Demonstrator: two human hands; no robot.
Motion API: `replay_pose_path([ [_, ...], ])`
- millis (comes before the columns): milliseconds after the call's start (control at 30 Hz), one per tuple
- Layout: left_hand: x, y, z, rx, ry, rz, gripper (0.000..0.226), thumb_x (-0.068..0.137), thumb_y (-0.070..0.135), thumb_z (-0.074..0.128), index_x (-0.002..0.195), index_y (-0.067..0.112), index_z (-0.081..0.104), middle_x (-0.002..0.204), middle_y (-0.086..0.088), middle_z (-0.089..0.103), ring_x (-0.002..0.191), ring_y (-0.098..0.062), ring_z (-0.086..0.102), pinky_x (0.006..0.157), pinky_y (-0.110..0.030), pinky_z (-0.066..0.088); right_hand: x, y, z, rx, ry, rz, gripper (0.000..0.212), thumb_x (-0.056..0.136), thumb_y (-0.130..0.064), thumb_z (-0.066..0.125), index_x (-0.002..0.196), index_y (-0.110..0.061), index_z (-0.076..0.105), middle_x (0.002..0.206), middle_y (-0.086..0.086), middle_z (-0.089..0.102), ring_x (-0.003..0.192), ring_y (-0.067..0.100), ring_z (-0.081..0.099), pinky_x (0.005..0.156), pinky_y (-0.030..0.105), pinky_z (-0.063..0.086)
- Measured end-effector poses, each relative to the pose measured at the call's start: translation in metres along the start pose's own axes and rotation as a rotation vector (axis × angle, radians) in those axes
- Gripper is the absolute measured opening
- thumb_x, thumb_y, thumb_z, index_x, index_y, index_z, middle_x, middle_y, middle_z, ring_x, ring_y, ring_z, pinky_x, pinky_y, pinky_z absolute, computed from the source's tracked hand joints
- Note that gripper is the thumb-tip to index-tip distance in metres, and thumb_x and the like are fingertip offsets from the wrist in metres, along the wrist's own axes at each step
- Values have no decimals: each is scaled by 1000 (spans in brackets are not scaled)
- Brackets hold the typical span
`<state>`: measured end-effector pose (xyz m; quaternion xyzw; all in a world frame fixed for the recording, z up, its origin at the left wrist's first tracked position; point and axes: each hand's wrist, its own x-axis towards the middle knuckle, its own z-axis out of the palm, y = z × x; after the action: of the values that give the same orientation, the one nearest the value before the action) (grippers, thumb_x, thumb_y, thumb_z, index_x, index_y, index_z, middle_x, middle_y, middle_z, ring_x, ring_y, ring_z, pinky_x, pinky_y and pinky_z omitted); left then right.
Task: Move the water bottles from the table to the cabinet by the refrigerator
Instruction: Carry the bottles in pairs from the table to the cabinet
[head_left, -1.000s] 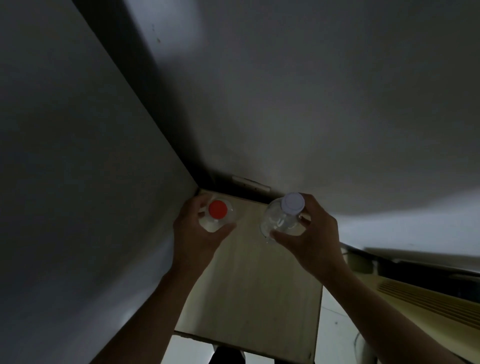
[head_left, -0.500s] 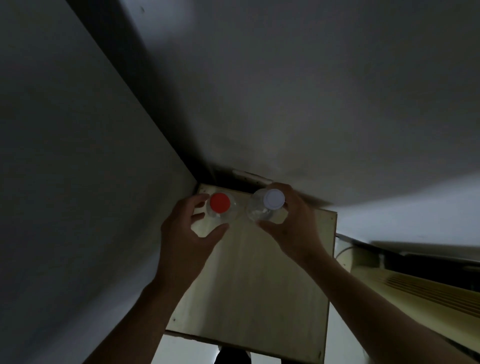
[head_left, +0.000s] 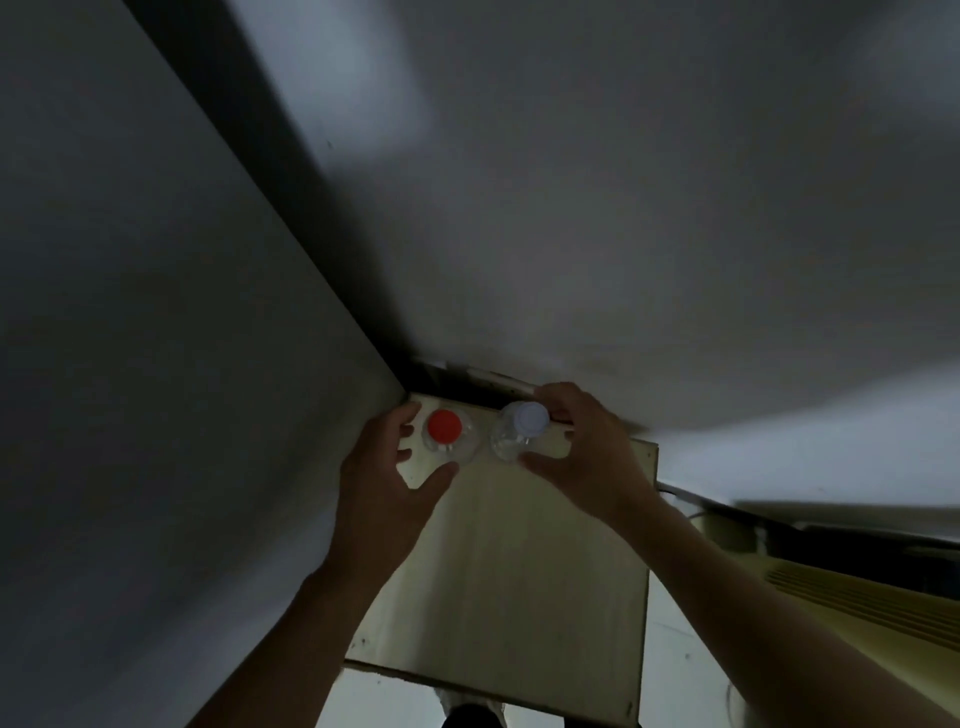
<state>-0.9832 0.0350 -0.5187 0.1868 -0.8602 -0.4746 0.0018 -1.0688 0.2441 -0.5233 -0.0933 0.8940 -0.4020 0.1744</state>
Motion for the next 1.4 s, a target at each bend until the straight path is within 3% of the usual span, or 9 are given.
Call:
replay_pose_path([
  [133,-2,40,-24,70,16,71,71,77,28,84,139,25,48,129,13,52,112,4,50,91,-16,43,-6,-31,-33,-73,-100,-27,59,74,-41,83,123,-26,54,118,-4,60,104,11,59,90,28,50],
  [267,-4,84,-46,182,55,153,55,82,34,79,130,26,53,115,16,47,108,-6,51,83,-15,38,-17,-70,-75,-90,-78,-36,67,78,-47,78,134,-28,47,126,-2,57,113,14,55,90,25,43],
  [500,-22,161,-100,332,76,260,52,83,40,75,128,18,58,126,0,57,116,-18,50,88,-17,29,-44,-155,-153,-232,-26,-204,51,92,-48,62,136,-26,48,133,1,56,118,14,52,97,26,42],
  [567,-30,186,-116,356,67,276,50,84,40,74,126,16,59,126,-1,57,116,-19,51,88,-18,31,-56,-179,-172,-261,-2,-232,51,92,-50,60,136,-27,48,134,0,55,120,14,52,98,26,40],
  [733,-53,234,-152,335,37,233,45,86,35,71,125,14,59,132,-8,55,125,-25,48,105,-30,37,-88,-224,-205,-298,50,-253,53,92,-54,56,137,-25,48,135,1,55,120,15,53,101,33,45],
  [900,-64,277,-168,270,73,315,43,89,41,68,124,18,59,132,-4,54,124,-23,47,106,-36,40,-109,-258,-225,-299,154,-278,51,93,-53,56,134,-22,52,130,3,59,116,16,56,99,35,49],
  [1033,-61,296,-172,284,68,386,47,90,48,64,127,20,57,132,-1,55,125,-20,47,106,-33,38,-129,-267,-239,-304,216,-284,49,92,-50,58,132,-21,55,129,3,60,117,16,56,95,29,47],
  [1167,-51,305,-163,252,-19,432,49,89,53,62,126,22,57,130,-1,54,117,-19,50,97,-34,45,-157,-254,-253,-312,258,-210,48,92,-51,59,131,-24,54,129,1,58,119,14,55,95,23,41],
  [1400,-71,350,-109,167,-120,569,42,85,50,67,117,23,62,119,1,59,113,-19,53,93,-31,45,-225,-221,-303,-328,465,-127,41,91,-46,63,126,-25,57,122,-3,61,110,11,56,91,29,49],
])
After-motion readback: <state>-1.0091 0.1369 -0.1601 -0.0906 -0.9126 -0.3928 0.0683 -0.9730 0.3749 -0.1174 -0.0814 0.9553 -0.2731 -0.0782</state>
